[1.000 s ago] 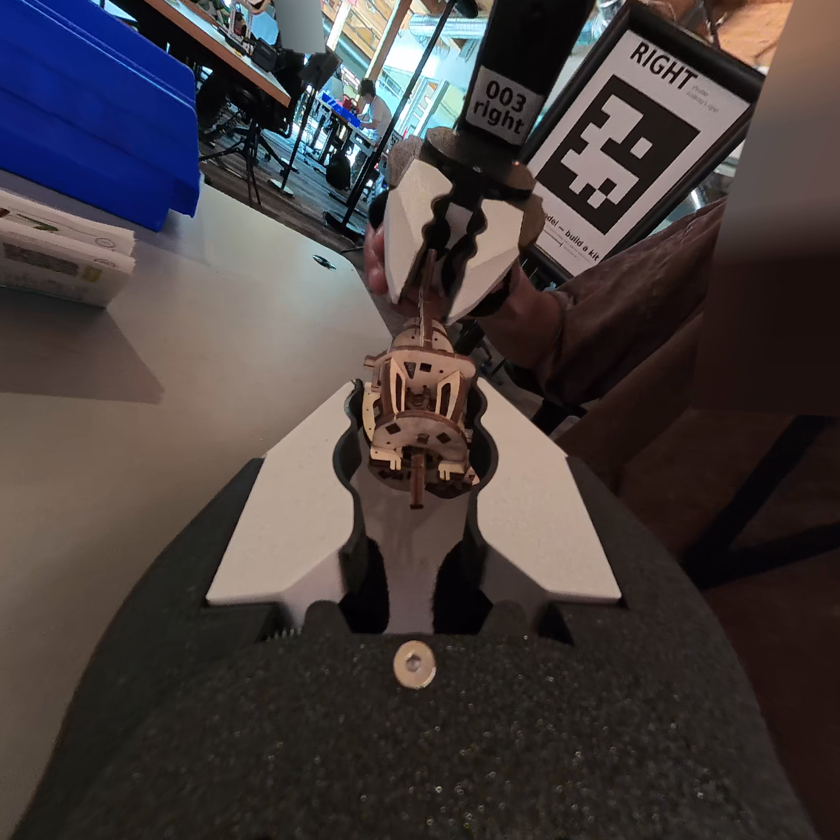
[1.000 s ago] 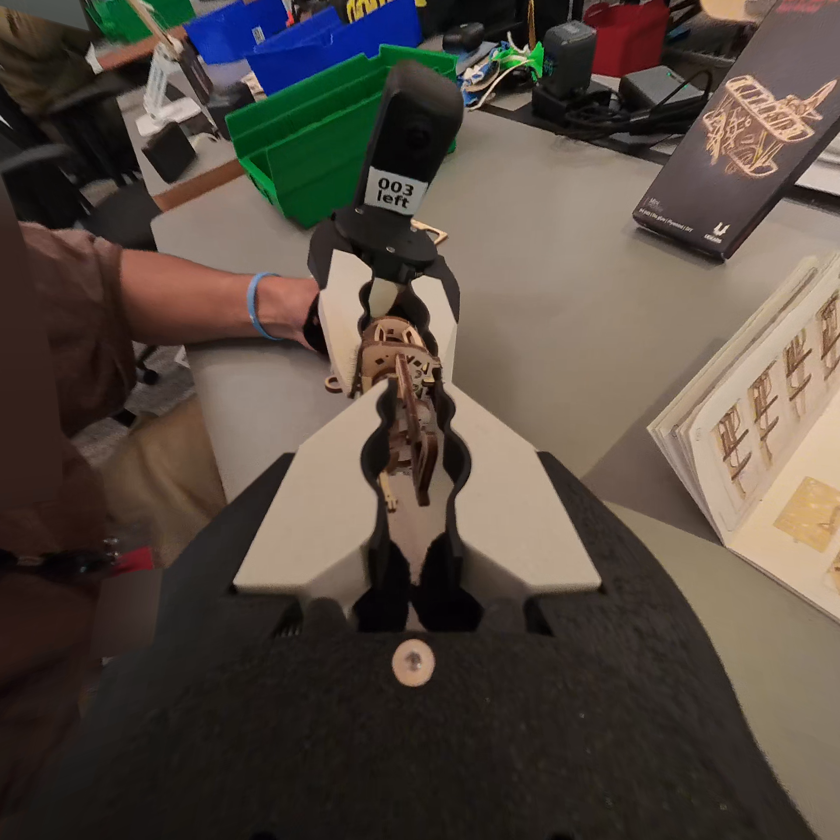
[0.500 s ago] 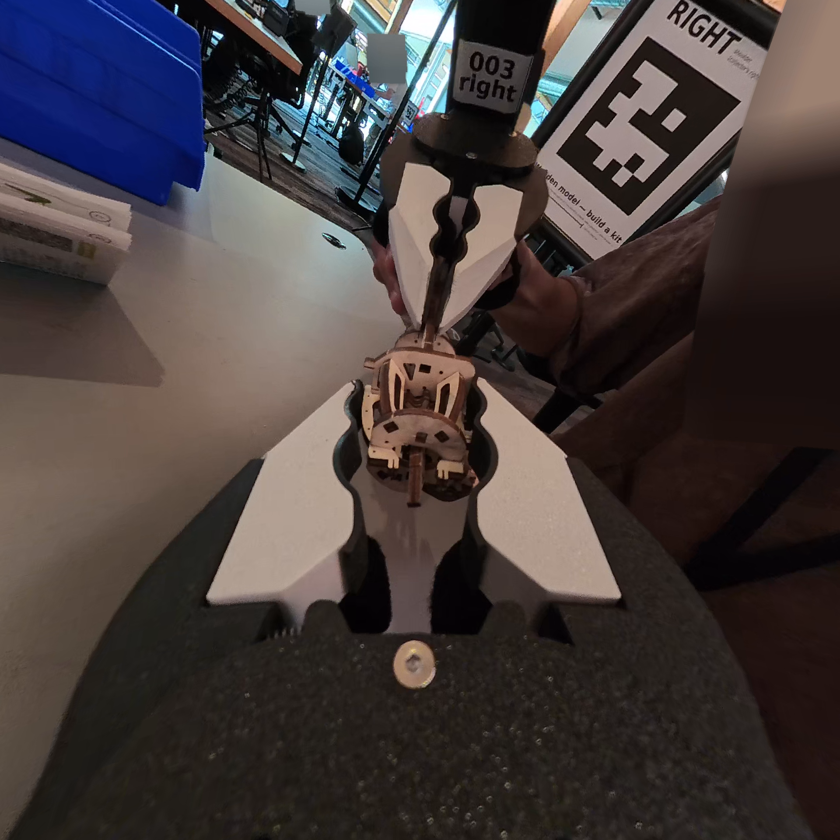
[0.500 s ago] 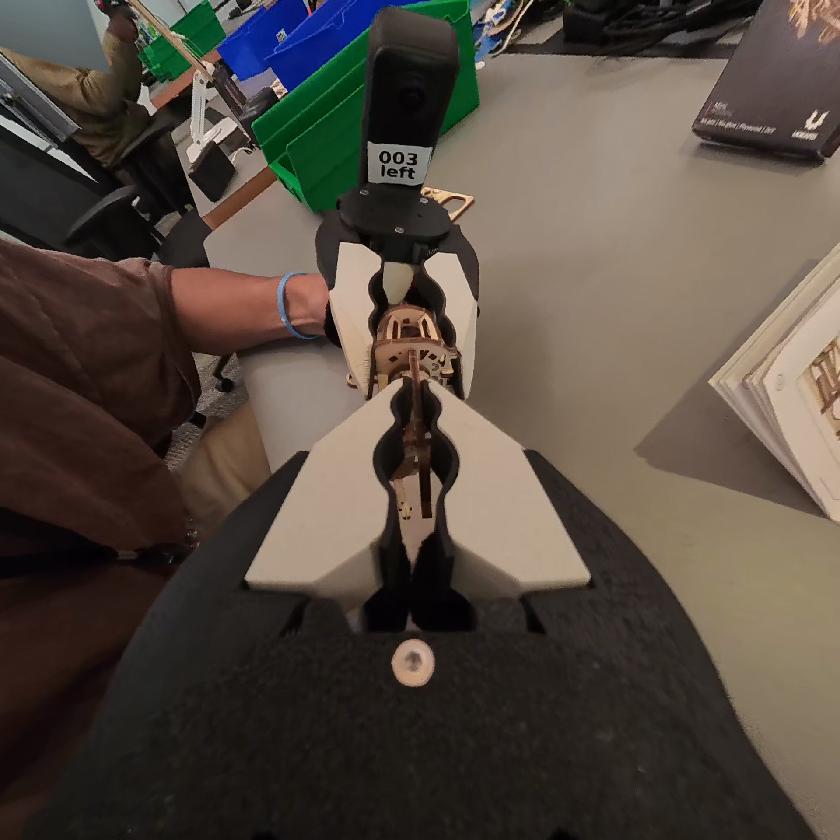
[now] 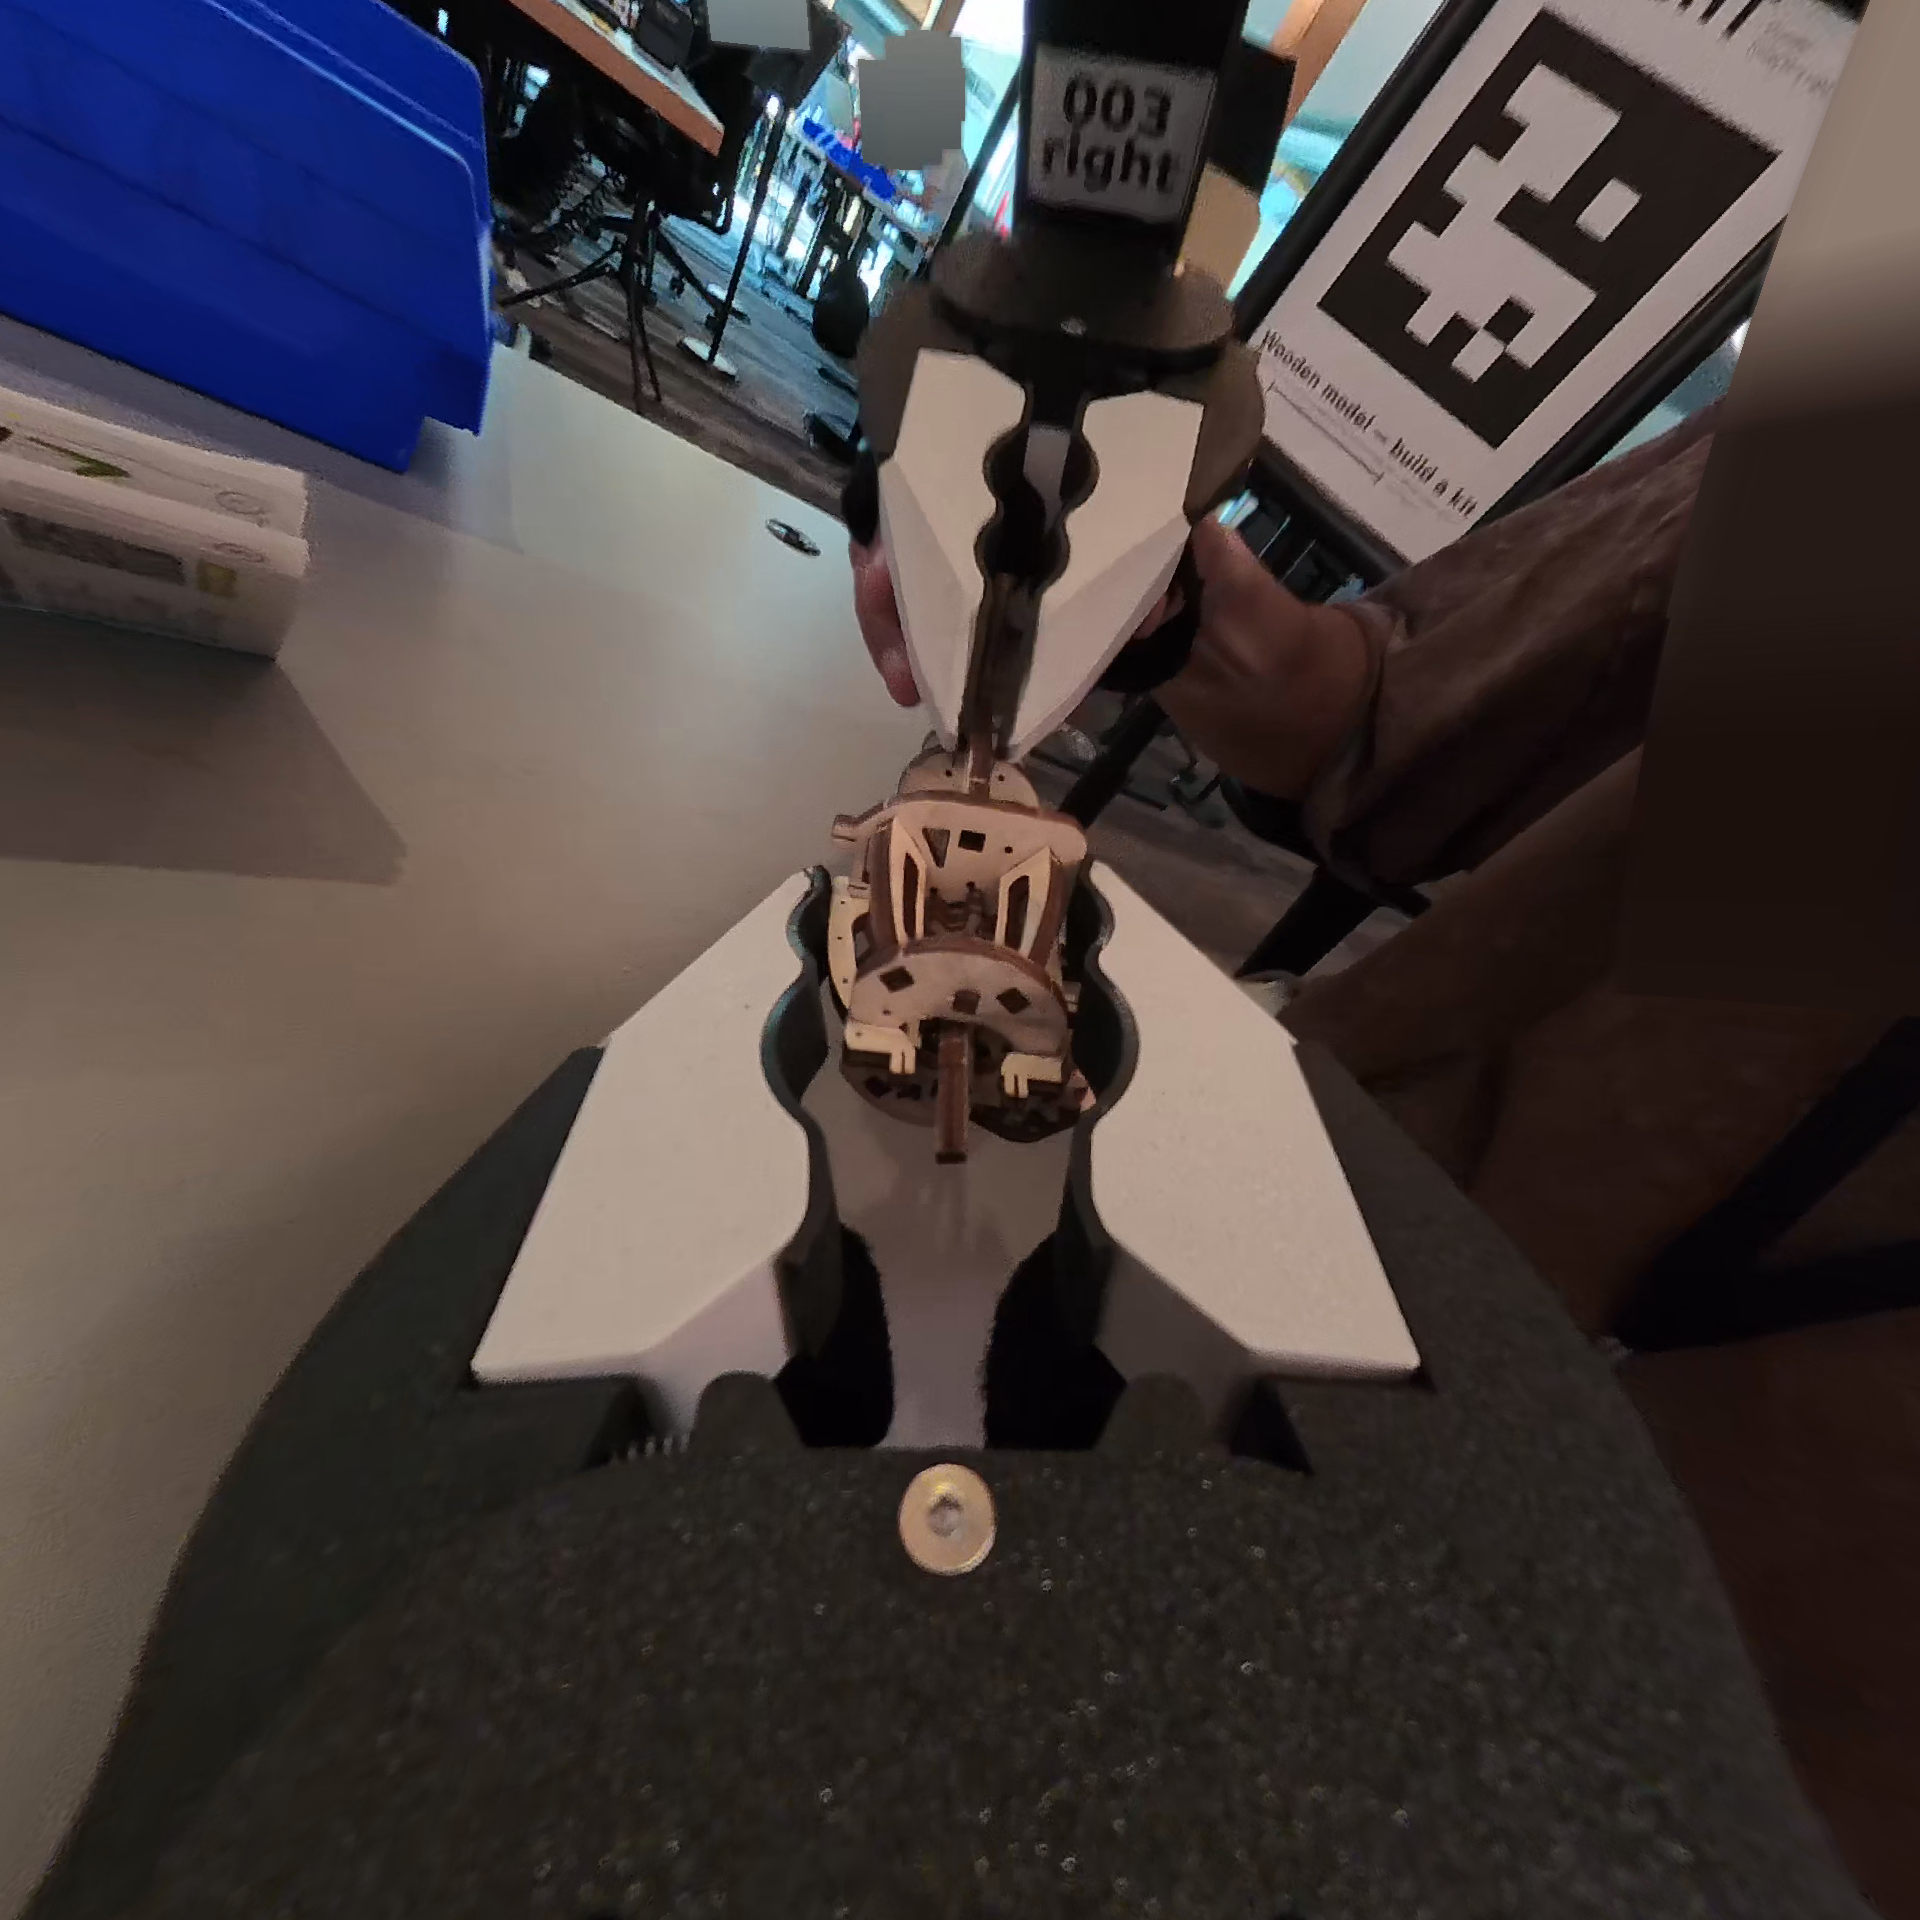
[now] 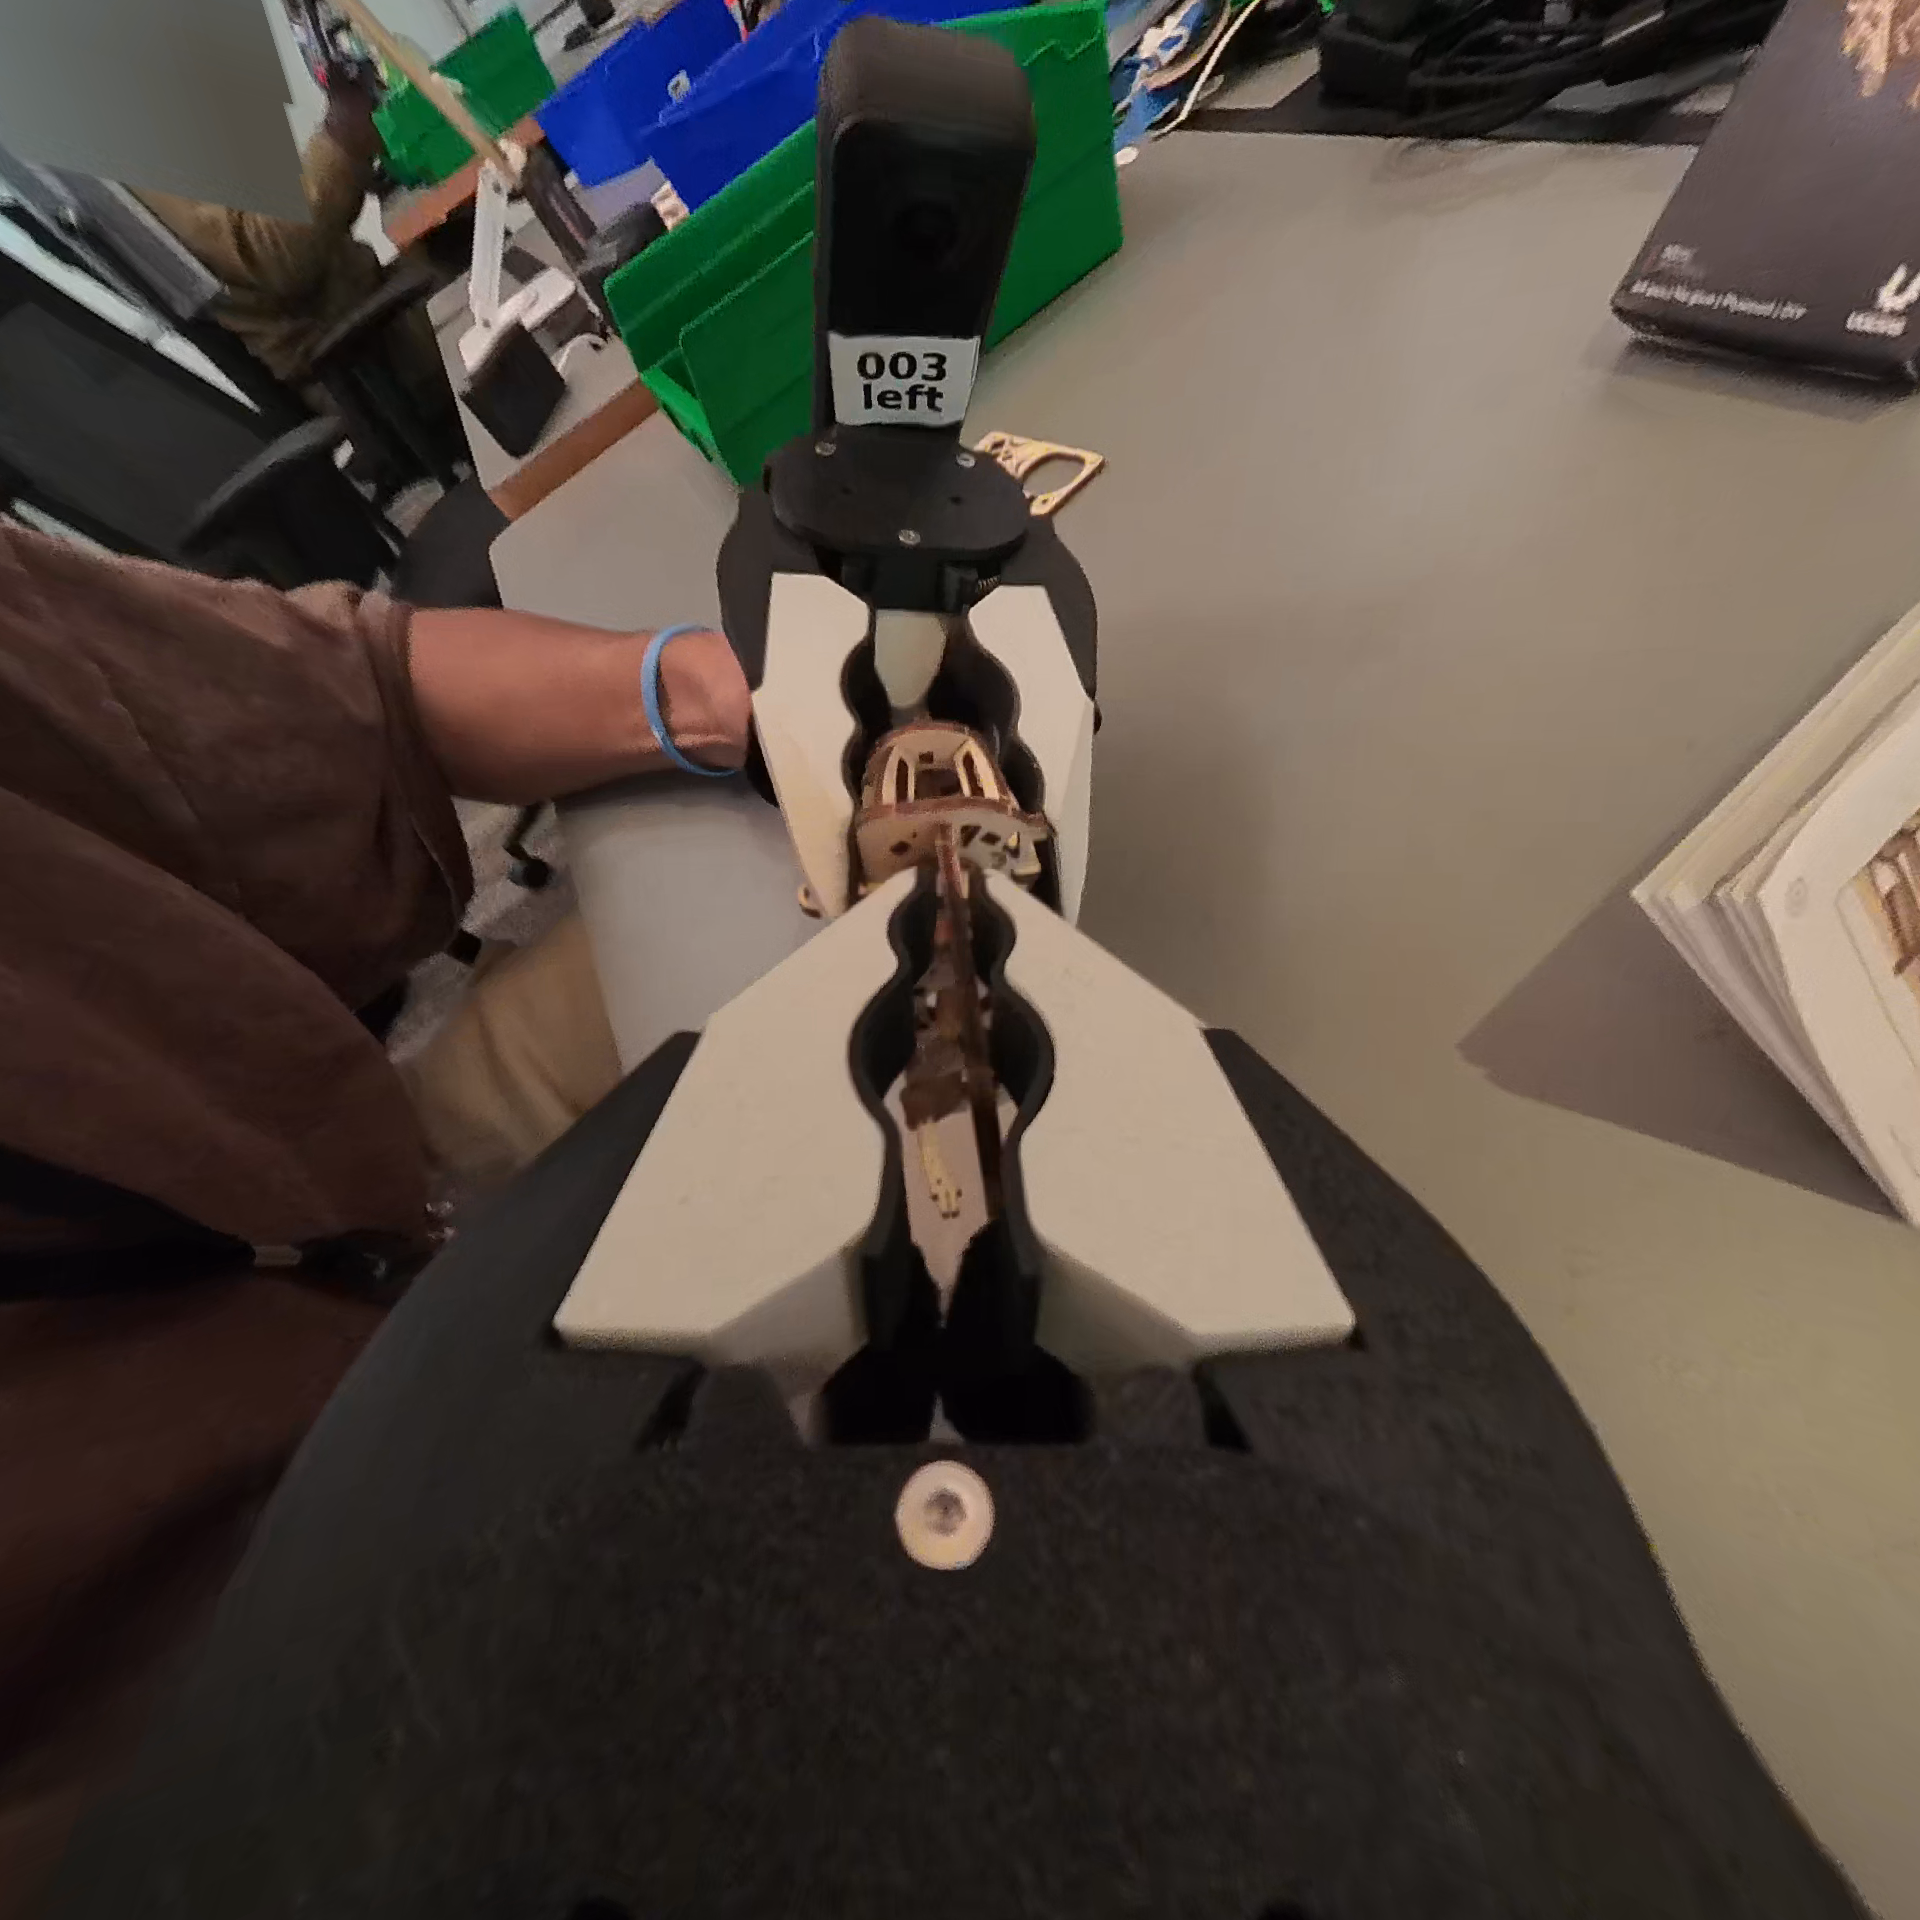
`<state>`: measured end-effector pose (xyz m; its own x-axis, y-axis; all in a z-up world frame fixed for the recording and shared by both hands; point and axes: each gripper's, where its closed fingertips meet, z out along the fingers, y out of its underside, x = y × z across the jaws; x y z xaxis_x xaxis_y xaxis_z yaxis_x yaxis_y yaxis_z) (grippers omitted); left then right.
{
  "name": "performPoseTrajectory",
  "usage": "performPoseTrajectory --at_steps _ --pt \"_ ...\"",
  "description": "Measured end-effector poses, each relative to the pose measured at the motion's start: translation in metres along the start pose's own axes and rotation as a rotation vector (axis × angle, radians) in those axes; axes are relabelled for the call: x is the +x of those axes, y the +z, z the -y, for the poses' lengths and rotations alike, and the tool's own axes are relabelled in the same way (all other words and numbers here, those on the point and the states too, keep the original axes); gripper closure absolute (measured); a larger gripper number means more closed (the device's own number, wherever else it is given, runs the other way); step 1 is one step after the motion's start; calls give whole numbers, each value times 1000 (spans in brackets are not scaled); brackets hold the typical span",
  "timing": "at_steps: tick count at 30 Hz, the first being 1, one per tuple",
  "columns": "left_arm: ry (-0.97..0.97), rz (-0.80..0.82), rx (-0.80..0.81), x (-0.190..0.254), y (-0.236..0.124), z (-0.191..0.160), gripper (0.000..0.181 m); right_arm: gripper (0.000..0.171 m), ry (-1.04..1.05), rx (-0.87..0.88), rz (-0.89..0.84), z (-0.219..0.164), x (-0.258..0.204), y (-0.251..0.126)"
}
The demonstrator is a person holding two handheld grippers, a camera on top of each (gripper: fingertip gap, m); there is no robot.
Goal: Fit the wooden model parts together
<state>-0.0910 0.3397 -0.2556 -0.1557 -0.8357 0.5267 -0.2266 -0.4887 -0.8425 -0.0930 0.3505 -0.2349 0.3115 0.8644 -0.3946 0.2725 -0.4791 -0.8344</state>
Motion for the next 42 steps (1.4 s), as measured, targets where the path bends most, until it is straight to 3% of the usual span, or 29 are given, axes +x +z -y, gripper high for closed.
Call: performPoseTrajectory --at_steps 5,9,12,14,15,19,29,42 --pt "60 21 -41 3 5 -6 140 171 -155 -64 -10 -5 -7 1" --pt "139 10 -109 13 15 -17 140 171 -181 -91 51 -12 -16 6" --pt "147 20 -75 13 13 -12 140 171 -174 -78 68 -9 -16 -1" --pt "142 30 -59 10 10 -9 140 152 -176 -90 67 -8 -17 -6" --pt "154 40 -57 9 9 -8 140 152 -195 -113 43 -11 -15 -6" --pt "196 45 -79 11 11 -12 140 170 -308 -168 -9 -23 -13 2" --pt "244 14 -120 21 17 -20 140 168 -174 -169 191 -32 -24 -1" --pt "232 0 -128 24 18 -23 140 169 -209 -246 215 -34 -24 -1"
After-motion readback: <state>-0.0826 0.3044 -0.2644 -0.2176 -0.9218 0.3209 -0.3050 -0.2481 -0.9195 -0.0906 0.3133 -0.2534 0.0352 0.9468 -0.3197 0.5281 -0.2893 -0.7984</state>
